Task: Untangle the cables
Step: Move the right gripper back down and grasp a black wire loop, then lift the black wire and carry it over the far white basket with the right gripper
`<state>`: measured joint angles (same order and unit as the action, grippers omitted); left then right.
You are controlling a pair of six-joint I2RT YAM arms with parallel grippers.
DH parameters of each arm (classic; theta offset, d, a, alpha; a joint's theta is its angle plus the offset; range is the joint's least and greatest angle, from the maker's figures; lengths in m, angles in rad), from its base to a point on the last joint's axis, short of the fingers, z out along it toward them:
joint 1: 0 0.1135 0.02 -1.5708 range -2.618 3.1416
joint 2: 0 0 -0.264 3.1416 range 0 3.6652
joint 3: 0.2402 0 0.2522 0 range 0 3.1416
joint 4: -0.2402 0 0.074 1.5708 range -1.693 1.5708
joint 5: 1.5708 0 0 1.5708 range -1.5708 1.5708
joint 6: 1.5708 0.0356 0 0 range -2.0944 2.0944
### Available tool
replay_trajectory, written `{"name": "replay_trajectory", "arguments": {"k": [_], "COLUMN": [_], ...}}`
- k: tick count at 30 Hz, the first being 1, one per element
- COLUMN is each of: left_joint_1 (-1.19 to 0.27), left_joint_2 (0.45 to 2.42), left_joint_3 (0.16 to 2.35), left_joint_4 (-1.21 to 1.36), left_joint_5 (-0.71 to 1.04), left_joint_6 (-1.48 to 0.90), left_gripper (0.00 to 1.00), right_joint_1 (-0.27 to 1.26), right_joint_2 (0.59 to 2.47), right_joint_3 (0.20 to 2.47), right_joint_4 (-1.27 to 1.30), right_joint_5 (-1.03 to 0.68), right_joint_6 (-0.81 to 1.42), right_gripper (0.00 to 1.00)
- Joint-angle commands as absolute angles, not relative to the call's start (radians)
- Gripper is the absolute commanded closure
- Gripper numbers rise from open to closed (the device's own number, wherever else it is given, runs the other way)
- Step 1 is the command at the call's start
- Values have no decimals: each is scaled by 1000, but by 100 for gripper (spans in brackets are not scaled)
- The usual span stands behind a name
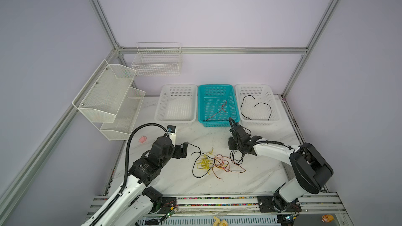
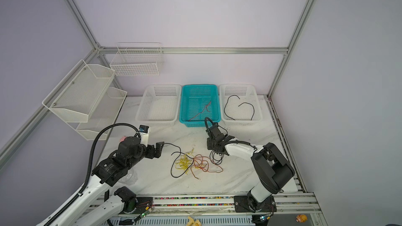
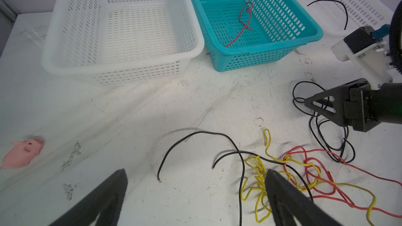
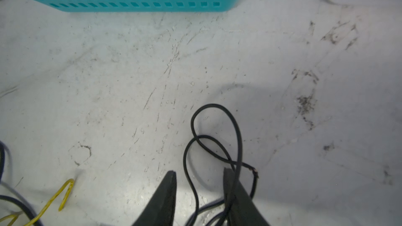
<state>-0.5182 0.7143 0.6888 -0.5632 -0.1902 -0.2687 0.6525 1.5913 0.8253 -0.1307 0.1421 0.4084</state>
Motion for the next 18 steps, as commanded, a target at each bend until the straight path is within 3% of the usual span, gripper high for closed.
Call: {"name": "replay_trajectory", "arguments": {"k": [1,5,18], "left_joint_1": [-515,-515,-515], "left_joint_2": [705,707,721], "left_joint_3": [705,705,706], "left_joint_4": [-543,-542,-542], "left_joint_5": [-181,-185,-173], "left_joint_6": [-255,-255,-252], "left_gripper": [0,0,1], "right_joint_1": [653,653,654], "right_joint_2": [1579,1498,1157], "right_joint_3": [829,831,1030], "right_joint_4": [-80,-102,-351], "right_joint_5": [138,166,302], "right_joint_6": [401,402,375], "right_gripper": [74,100,100]}}
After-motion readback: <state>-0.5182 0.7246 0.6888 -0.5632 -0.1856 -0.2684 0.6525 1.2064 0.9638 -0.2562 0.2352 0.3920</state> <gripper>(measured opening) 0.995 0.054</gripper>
